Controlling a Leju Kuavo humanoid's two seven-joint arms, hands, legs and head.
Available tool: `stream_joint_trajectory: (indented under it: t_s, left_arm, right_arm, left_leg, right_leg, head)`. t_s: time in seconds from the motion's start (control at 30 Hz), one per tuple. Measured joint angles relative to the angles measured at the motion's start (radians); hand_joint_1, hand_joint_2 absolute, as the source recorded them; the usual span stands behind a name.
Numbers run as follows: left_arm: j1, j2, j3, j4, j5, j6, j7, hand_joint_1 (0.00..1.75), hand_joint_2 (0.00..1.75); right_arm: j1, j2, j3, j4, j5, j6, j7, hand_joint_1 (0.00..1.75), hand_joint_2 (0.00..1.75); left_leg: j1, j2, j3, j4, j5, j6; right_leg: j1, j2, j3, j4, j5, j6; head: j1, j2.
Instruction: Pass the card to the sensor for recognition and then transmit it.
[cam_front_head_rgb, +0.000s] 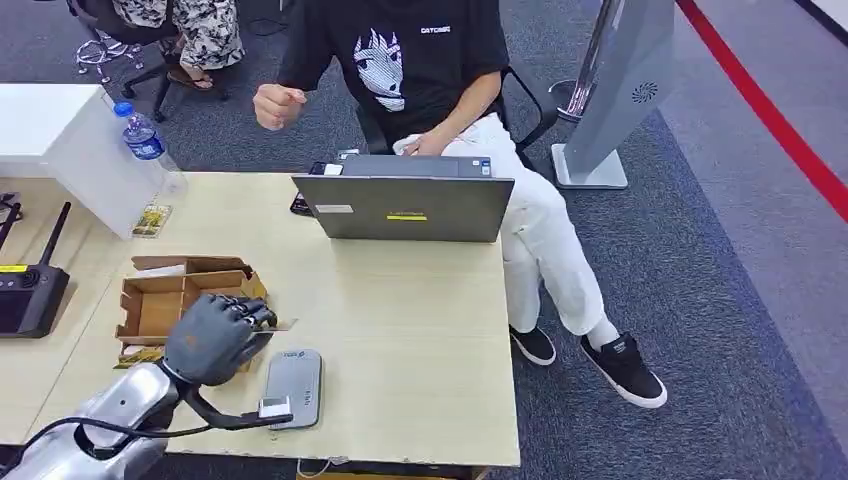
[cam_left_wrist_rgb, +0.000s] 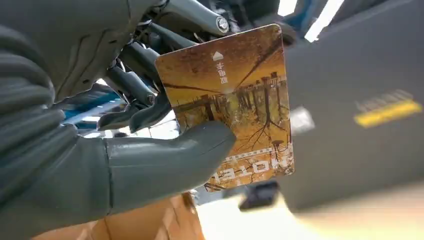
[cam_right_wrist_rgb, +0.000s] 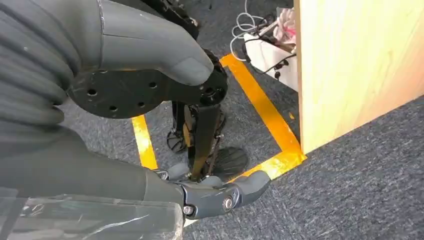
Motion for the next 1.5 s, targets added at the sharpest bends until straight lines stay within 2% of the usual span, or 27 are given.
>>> stream_joint_trajectory:
  t_s: [0.1,0.2,0.53,0.7,0.97,1.37,1.4,1.43,1.5]
  left_arm:
    - [-0.006,-0.011,0.069,-0.001,0.035,0.003,-0.005,1.75,1.75]
    - [-0.008,-0.043,0.138,-0.001,0.050,0.017,-0.013,1.75,1.75]
    - [-0.011,-0.109,0.233,-0.001,0.045,0.023,0.013,1.75,1.75]
    - [0.003,-0.162,0.282,-0.001,0.062,0.033,0.034,1.75,1.75]
    - [0.012,-0.197,0.309,-0.001,0.066,0.032,0.042,1.75,1.75]
    - [0.013,-0.210,0.316,-0.001,0.065,0.032,0.042,1.75,1.75]
    - [0.013,-0.211,0.318,-0.001,0.065,0.032,0.042,0.10,1.75]
    - [0.013,-0.212,0.319,-0.001,0.065,0.032,0.042,0.00,1.75]
    - [0.014,-0.212,0.320,-0.001,0.066,0.031,0.042,0.00,1.75]
  right_arm:
    - [-0.003,0.000,0.000,0.003,0.008,-0.014,-0.004,0.00,1.75]
    - [-0.006,0.000,0.000,0.008,0.012,-0.025,-0.010,0.00,1.75]
    - [-0.014,0.000,0.000,0.021,0.013,-0.042,-0.015,0.00,1.75]
    - [-0.015,0.002,0.000,0.024,0.009,-0.048,-0.016,0.00,1.75]
    - [-0.017,0.007,0.000,0.022,0.004,-0.048,-0.013,0.00,1.75]
    - [-0.019,0.008,0.000,0.021,0.003,-0.048,-0.012,0.00,1.75]
    - [-0.019,0.008,0.000,0.021,0.003,-0.048,-0.012,0.00,1.75]
    - [-0.019,0.008,0.000,0.020,0.003,-0.048,-0.012,0.00,1.75]
    - [-0.019,0.008,0.000,0.019,0.002,-0.047,-0.011,0.00,1.75]
  left_leg:
    - [0.000,0.000,0.000,0.000,0.000,0.000]
    - [0.000,0.000,0.000,0.000,0.000,0.000]
    - [0.000,0.000,0.000,0.000,0.000,0.000]
    - [0.000,0.000,0.000,0.000,0.000,0.000]
    - [0.000,0.000,0.000,0.000,0.000,0.000]
    - [0.000,0.000,0.000,0.000,0.000,0.000]
    - [0.000,0.000,0.000,0.000,0.000,0.000]
    - [0.000,0.000,0.000,0.000,0.000,0.000]
    - [0.000,0.000,-0.001,0.000,0.000,0.000]
  right_leg:
    - [0.000,0.000,0.000,0.000,0.000,0.000]
    - [0.000,0.000,0.000,0.000,0.000,0.000]
    - [0.000,0.000,0.000,0.000,0.000,0.000]
    - [0.000,0.000,0.000,0.000,0.000,0.000]
    - [0.000,0.000,0.000,0.000,0.000,0.000]
    - [0.000,0.000,0.000,0.000,0.000,0.000]
    - [0.000,0.000,0.000,0.000,0.000,0.000]
    - [0.000,0.000,0.000,0.000,0.000,0.000]
    - [0.000,0.000,0.000,0.000,0.000,0.000]
  head:
    - [0.000,0.000]
    - [0.000,0.000]
    - [0.000,0.000]
    - [0.000,0.000]
    - [0.000,0.000]
    - [0.000,0.000]
    - [0.000,0.000]
    - [0.000,0.000]
    - [0.000,0.000]
